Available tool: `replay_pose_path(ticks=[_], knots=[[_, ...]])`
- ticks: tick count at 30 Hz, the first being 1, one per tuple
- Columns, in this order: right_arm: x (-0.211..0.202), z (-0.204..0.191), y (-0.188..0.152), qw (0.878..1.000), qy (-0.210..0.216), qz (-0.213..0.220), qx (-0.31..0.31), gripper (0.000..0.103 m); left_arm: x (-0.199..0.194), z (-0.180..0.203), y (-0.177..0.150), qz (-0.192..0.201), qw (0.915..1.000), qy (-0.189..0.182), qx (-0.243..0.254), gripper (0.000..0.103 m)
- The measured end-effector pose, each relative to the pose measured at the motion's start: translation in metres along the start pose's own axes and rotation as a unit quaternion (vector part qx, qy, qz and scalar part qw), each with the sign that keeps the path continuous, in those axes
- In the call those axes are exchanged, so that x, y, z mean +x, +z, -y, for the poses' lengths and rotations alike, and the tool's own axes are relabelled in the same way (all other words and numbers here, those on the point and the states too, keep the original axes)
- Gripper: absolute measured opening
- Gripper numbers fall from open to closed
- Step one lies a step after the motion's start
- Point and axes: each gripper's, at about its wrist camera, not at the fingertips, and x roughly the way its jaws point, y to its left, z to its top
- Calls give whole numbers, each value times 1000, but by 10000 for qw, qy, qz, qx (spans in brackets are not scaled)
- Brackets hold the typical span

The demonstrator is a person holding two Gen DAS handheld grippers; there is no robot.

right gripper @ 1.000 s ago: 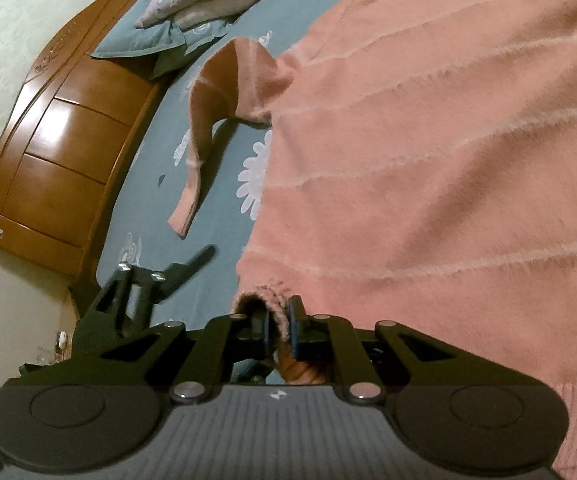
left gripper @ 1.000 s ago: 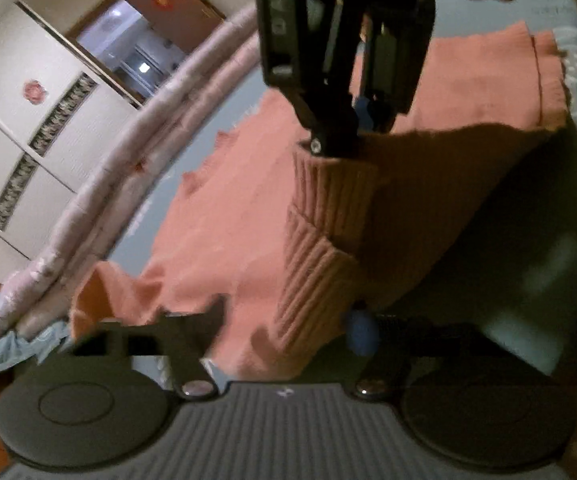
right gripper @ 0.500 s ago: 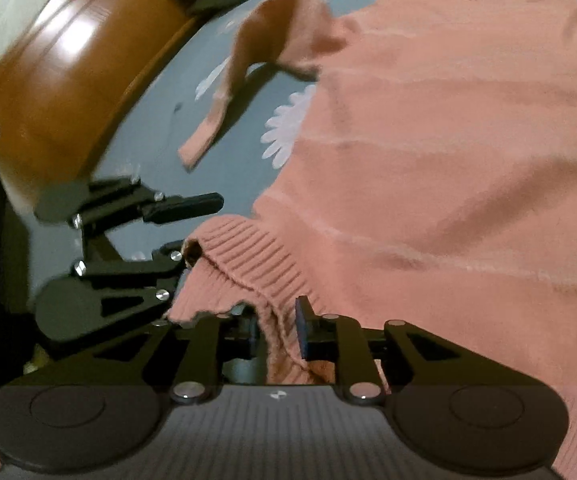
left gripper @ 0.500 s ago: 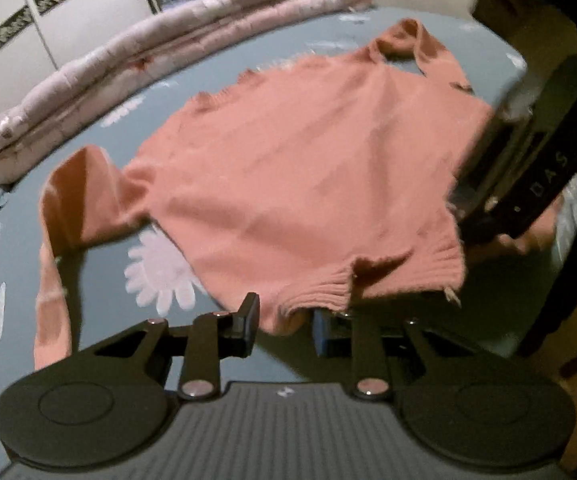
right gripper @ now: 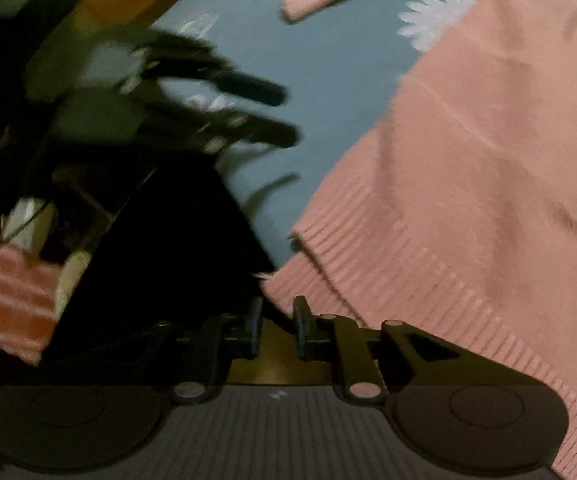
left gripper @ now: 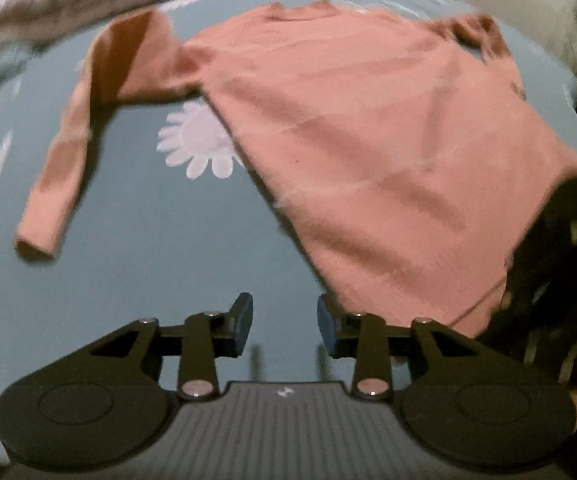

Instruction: Fold clothes

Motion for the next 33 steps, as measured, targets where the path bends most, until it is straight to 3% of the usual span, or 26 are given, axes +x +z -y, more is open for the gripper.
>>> replay_pose_path(ticks=[4,6,9,12,14,15,19,23,26,27,28,31,33], knots=[[-38,11,-7,9981,-180,513,303,34,13,-6,7,-208,9941,-593,-886,43],[-68,23,-16,9934,-468,896,535,41,24,-3,10,-364,9923,-635,-996,43],[-108,43,-34,9824,-803,1382,969,41,40,2,11,-605,9892,-655,-1162,42],[-137,62,-59,9693,-1064,1725,1392,42,42,11,12,-570,9869,-785,-1285,44],[-148,71,-77,9614,-1212,1856,1630,42,43,21,13,-591,9899,-562,-1161,35],[-151,74,-86,9575,-1286,1910,1736,42,42,26,14,-604,9917,-312,-1088,14],[-169,90,-120,9342,-1686,2200,2245,42,35,29,15,-618,9887,422,-1301,9],[-181,119,-149,8965,-2503,2331,2815,44,27,32,14,-623,9880,590,-1287,14],[-195,143,-174,8707,-2927,2404,3138,47,11,34,19,-511,9897,416,-1270,17],[-201,150,-182,8631,-2991,2463,3239,50,6,35,21,-462,9897,422,-1284,27],[-205,158,-189,8553,-3048,2532,3338,51,1,37,24,-404,9899,426,-1294,38],[-208,184,-204,8399,-2914,2712,3688,53,-8,46,32,-178,9926,325,-1154,44],[-201,203,-210,8398,-2513,2703,3982,53,-3,56,41,-158,9940,270,-1048,46]])
